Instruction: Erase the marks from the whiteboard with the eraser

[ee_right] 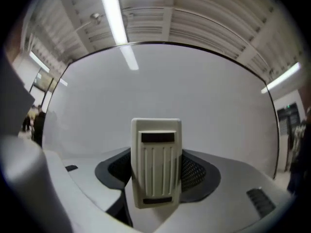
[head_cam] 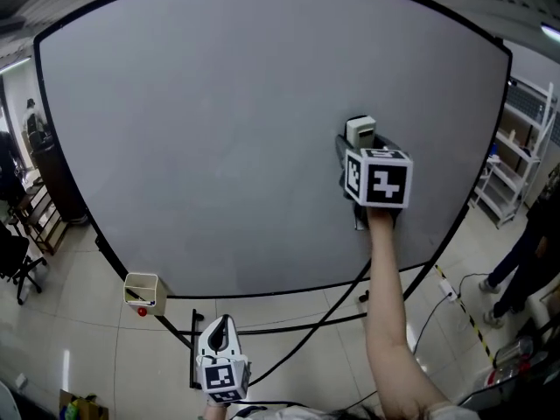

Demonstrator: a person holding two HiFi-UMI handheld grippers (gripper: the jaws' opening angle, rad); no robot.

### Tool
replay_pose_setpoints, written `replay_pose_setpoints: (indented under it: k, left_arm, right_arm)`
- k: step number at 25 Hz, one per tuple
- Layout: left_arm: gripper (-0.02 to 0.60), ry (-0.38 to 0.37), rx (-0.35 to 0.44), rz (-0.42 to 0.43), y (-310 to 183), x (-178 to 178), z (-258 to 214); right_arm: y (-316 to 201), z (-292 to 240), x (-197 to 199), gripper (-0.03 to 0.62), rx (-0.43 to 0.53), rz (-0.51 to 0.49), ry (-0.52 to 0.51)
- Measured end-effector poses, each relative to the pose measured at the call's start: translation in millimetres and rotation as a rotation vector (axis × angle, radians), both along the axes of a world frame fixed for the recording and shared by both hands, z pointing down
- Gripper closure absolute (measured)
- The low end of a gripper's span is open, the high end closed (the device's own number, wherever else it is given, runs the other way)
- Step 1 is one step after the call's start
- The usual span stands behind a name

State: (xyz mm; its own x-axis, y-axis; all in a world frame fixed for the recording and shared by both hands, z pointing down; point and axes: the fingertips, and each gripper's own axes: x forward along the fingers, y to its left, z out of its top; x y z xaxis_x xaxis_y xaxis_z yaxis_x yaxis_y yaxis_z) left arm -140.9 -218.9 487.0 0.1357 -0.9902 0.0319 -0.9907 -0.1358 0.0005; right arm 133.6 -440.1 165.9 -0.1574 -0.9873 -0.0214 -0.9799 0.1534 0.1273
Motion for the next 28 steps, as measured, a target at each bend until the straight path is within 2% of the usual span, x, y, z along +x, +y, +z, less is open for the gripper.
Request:
replay_pose_setpoints:
  k: [2, 4, 6, 9, 11, 13, 15, 17, 20, 22, 24, 26, 28]
  left_arm:
    - [0.58, 0.018, -0.012, -0.027, 1, -8, 3]
    - [0.58, 0.028, -0.017, -0.044, -1, -14, 5]
    - [0.58, 0.027, -0.016, -0.043, -4, -14, 6]
    - [0.58, -0.005, -0.016, -0.007, -6, -4, 9]
    - [0.579, -0.011, -0.013, 0.018, -6, 5, 7]
    - [0.579, -0.007, -0.007, 0.037, -6, 13, 5]
    - [0.579, 0.007, 0.001, 0.035, -4, 16, -1]
    - [0.58, 0.013, 0.004, 0.03, -4, 15, -2]
    - [0.58, 0.016, -0.004, 0.026, -3, 12, 0]
    - [0.58, 0.016, -0.008, 0.027, -3, 12, 1]
    - [0.58, 0.018, -0.004, 0.025, -4, 12, 0]
    - [0.578, 0.023, -0.003, 0.022, -2, 13, -1]
    - [0.58, 0.017, -0.007, 0.019, 0, 13, 1]
  right_arm:
    - [0, -13, 2, 0.316, 0.014, -0.048, -0.133]
    - [6, -9, -37, 0.316, 0.02, -0.11, -0.146]
    - [11, 27, -85, 0.315, -0.008, -0.128, -0.025]
    - [21, 91, -139, 0.312, -0.064, -0.124, 0.228]
    - [24, 115, -158, 0.31, -0.085, -0.15, 0.322]
    - [19, 105, -146, 0.31, -0.073, -0.146, 0.323]
    - [13, 56, -106, 0.31, -0.015, -0.086, 0.267]
    - [4, 9, -55, 0.309, 0.017, -0.028, 0.186]
    - [2, -43, -8, 0.31, 0.031, -0.026, 0.025]
    - [1, -52, -10, 0.31, -0.008, -0.072, -0.034]
    - [-1, -34, -23, 0.31, -0.037, -0.057, -0.013]
    - [1, 9, -43, 0.31, -0.062, -0.036, 0.033]
    - [8, 68, -72, 0.312, -0.104, -0.057, 0.08]
